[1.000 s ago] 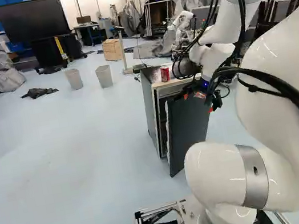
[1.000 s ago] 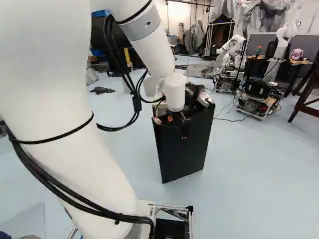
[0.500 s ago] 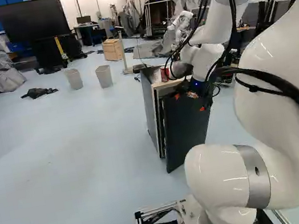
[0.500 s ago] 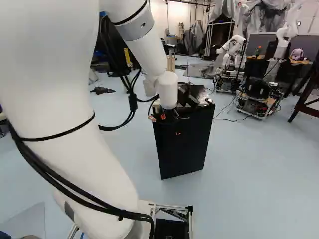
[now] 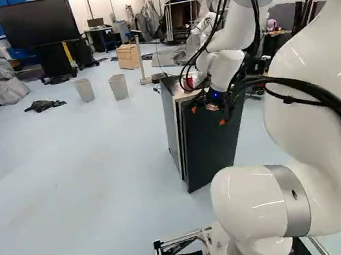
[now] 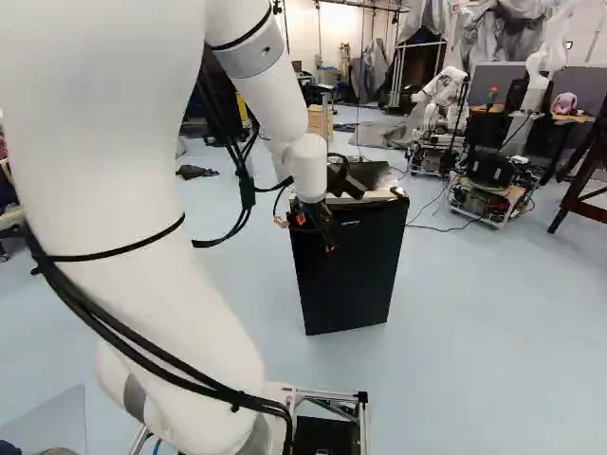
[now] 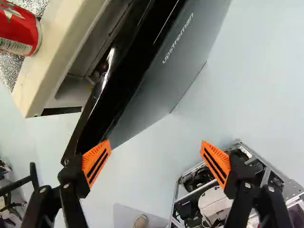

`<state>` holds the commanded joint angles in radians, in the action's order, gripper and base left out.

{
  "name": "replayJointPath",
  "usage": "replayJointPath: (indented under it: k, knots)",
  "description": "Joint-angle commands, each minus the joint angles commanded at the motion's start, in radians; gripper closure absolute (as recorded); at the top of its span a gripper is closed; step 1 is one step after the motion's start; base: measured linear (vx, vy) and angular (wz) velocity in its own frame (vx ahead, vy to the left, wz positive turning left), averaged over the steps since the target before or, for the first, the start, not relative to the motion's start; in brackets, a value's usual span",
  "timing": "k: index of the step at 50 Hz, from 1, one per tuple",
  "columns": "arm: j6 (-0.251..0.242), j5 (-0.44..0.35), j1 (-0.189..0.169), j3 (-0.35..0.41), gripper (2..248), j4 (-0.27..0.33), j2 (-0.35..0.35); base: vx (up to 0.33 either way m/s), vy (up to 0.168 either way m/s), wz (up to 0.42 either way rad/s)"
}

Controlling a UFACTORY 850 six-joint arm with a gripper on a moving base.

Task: Grab a drink from the fridge

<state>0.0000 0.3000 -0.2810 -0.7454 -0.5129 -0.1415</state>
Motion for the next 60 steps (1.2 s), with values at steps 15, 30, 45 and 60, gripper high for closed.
replayJointPath:
  k: [15,30,45,60]
  knots:
    - [0.000,0.000,0.042,-0.025,3,0.000,-0.021,0.000,0.000,0.000]
    - [0.000,0.000,0.067,-0.052,3,0.000,-0.045,0.000,0.000,0.000]
    - [0.000,0.000,0.072,-0.075,3,0.000,-0.064,0.000,0.000,0.000]
    - [0.000,0.000,0.076,-0.097,3,0.000,-0.082,0.000,0.000,0.000]
